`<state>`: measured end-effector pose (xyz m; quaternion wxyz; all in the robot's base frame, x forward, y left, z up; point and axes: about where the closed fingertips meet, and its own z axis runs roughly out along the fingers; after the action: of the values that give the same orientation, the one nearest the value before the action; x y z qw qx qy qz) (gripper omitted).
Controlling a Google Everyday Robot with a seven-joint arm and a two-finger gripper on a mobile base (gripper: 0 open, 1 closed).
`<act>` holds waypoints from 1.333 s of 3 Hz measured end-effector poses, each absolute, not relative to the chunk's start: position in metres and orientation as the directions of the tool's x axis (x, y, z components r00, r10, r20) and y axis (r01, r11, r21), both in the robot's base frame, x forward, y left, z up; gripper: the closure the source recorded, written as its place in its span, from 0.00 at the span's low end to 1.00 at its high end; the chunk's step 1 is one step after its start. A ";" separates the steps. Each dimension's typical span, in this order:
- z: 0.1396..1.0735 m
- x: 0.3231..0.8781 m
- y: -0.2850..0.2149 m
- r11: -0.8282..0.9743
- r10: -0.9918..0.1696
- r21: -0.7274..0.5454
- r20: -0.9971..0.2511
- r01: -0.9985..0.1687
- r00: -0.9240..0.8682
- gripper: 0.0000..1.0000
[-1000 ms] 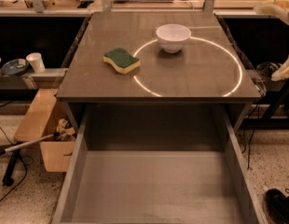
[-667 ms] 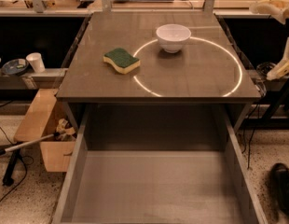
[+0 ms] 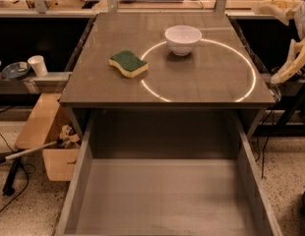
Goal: Place sponge into top drawer
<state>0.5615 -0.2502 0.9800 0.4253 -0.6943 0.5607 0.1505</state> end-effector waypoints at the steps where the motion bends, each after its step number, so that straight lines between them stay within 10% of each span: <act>1: 0.978 0.562 -0.238 -0.041 -0.681 -0.419 -0.653 -0.907 0.332 0.00; 4: 0.972 0.569 -0.206 -0.071 -0.700 -0.420 -0.625 -0.905 0.345 0.00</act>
Offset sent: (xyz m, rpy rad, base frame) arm -0.0048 0.0497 -0.0031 -0.1537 -0.0079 0.0613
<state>0.5691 -0.2058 0.9719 0.3924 -0.7202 0.5571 0.1301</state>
